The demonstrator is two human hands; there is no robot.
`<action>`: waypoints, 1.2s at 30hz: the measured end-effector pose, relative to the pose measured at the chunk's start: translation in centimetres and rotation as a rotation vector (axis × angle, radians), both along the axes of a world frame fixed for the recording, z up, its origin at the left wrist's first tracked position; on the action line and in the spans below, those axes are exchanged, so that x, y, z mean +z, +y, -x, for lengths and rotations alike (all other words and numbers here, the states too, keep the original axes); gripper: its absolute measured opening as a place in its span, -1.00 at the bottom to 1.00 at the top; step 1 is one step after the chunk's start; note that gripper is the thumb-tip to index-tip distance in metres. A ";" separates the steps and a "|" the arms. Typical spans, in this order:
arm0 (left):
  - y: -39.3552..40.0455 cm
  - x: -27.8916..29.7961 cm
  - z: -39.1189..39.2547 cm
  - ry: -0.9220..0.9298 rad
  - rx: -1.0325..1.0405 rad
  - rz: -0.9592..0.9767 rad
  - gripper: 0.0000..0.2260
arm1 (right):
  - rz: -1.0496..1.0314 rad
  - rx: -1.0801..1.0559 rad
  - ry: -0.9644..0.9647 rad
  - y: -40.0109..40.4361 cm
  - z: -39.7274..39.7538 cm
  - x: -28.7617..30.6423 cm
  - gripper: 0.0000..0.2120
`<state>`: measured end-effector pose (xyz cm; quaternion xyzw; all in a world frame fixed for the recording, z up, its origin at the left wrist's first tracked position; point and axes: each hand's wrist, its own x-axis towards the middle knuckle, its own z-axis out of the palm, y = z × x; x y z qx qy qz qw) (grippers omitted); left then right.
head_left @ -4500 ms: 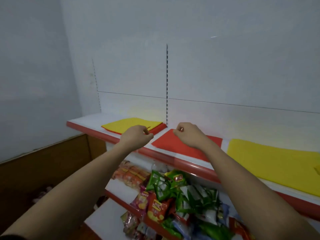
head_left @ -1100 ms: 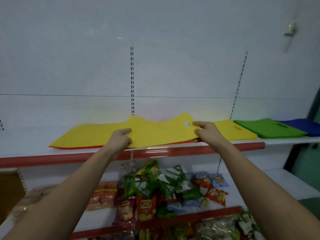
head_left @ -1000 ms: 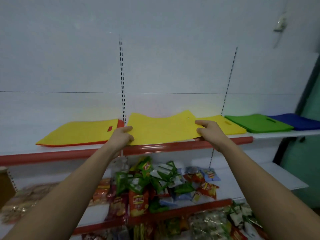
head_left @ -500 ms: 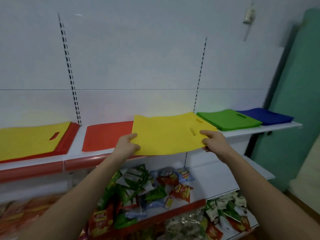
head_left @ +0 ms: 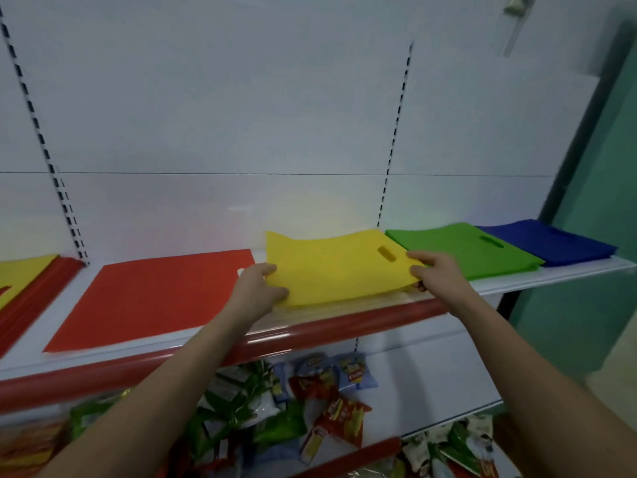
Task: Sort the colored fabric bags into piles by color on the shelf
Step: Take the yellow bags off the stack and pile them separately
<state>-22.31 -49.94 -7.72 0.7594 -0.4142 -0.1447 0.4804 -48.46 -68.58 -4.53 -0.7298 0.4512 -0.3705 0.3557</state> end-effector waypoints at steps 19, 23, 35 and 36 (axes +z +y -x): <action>-4.7 0.9 4.9 -0.494 0.458 -0.351 -0.57 | 0.265 0.267 0.253 -10.9 0.2 0.7 -0.75; -2.4 1.7 6.5 -0.510 0.529 -0.373 -0.62 | 0.217 0.541 0.176 -7.2 -1.0 2.8 -0.80; 18.1 5.3 9.9 -0.523 0.784 -0.429 -0.75 | 0.051 1.284 0.072 13.9 -12.3 3.6 -0.81; 20.0 5.8 9.9 -0.518 0.817 -0.443 -0.75 | 0.103 1.312 0.081 15.8 -12.9 4.2 -0.79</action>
